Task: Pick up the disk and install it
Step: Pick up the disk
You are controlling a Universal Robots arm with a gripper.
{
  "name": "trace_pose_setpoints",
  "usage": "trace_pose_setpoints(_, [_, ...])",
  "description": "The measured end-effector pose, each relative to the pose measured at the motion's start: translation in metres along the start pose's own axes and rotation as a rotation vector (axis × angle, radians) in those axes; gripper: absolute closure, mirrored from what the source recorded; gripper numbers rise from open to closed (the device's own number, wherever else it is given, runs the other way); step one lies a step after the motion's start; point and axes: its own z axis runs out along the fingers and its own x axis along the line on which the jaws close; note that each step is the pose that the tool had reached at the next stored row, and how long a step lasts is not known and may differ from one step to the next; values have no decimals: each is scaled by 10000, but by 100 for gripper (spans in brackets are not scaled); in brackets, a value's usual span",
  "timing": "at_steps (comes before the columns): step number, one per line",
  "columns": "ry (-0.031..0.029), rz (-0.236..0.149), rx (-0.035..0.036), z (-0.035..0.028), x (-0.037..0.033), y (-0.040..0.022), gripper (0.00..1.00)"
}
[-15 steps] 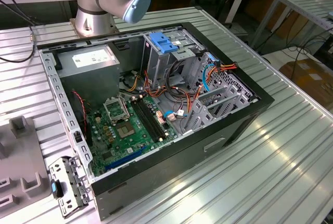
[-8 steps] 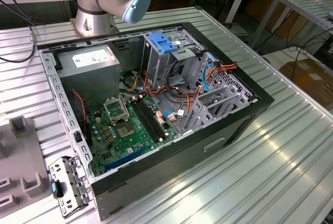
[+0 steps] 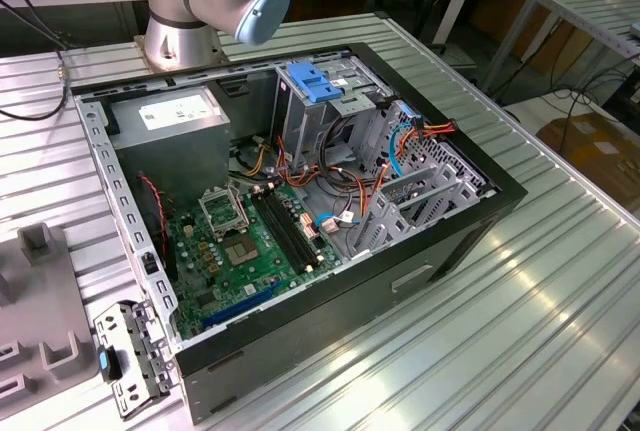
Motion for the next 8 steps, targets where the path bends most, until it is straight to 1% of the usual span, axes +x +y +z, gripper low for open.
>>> trace_pose_setpoints(8, [-1, 1, 1, -1, -2, 0, 63])
